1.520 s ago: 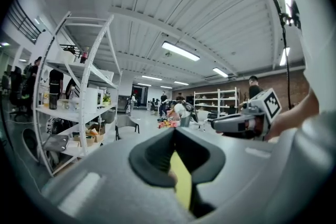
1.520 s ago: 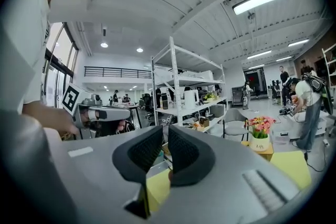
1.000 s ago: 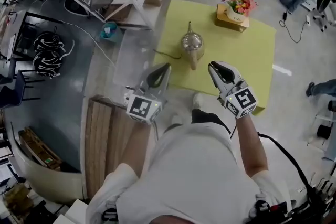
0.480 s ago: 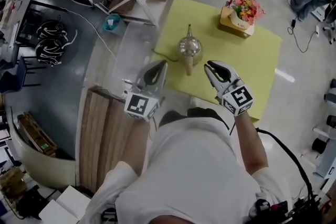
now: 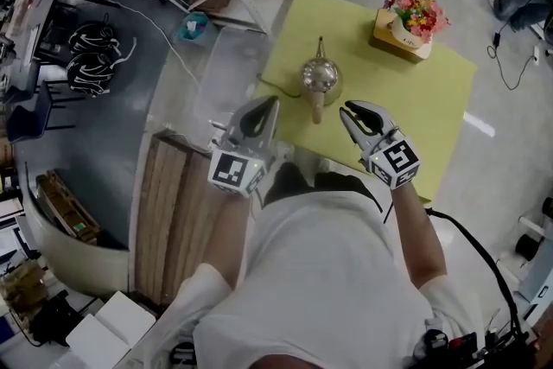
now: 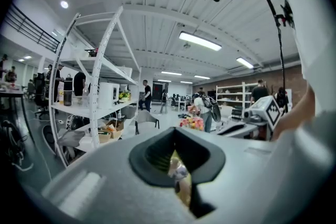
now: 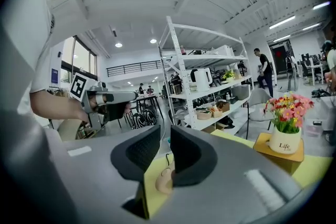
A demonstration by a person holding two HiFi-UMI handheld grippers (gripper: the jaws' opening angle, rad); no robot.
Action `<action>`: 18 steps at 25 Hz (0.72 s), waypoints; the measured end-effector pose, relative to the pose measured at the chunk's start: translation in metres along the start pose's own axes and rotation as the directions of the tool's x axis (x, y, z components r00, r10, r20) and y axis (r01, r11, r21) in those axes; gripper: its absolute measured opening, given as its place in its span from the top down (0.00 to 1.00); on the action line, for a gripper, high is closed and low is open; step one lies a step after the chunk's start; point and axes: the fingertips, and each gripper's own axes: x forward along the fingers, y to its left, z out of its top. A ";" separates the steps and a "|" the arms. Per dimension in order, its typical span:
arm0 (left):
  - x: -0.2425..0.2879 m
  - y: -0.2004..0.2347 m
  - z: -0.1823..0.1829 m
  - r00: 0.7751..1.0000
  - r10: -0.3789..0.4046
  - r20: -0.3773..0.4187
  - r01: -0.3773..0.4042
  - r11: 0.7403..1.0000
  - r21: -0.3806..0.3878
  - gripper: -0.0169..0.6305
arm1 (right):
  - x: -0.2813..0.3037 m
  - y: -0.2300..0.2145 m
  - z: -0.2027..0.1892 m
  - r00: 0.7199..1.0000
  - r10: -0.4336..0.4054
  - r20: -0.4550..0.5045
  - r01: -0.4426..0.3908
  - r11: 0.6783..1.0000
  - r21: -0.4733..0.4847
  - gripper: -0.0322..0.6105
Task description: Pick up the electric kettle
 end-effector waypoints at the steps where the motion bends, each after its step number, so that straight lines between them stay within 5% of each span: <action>1: 0.000 0.001 -0.001 1.000 -0.001 -0.005 0.001 1.000 0.001 0.97 | 0.003 0.000 -0.003 1.000 0.004 -0.005 -0.004 1.000 0.005 0.84; 18: 0.018 0.044 -0.022 0.996 -0.075 -0.050 0.075 0.997 -0.004 0.97 | 0.048 -0.003 -0.061 0.993 0.015 -0.116 -0.004 0.995 0.101 0.75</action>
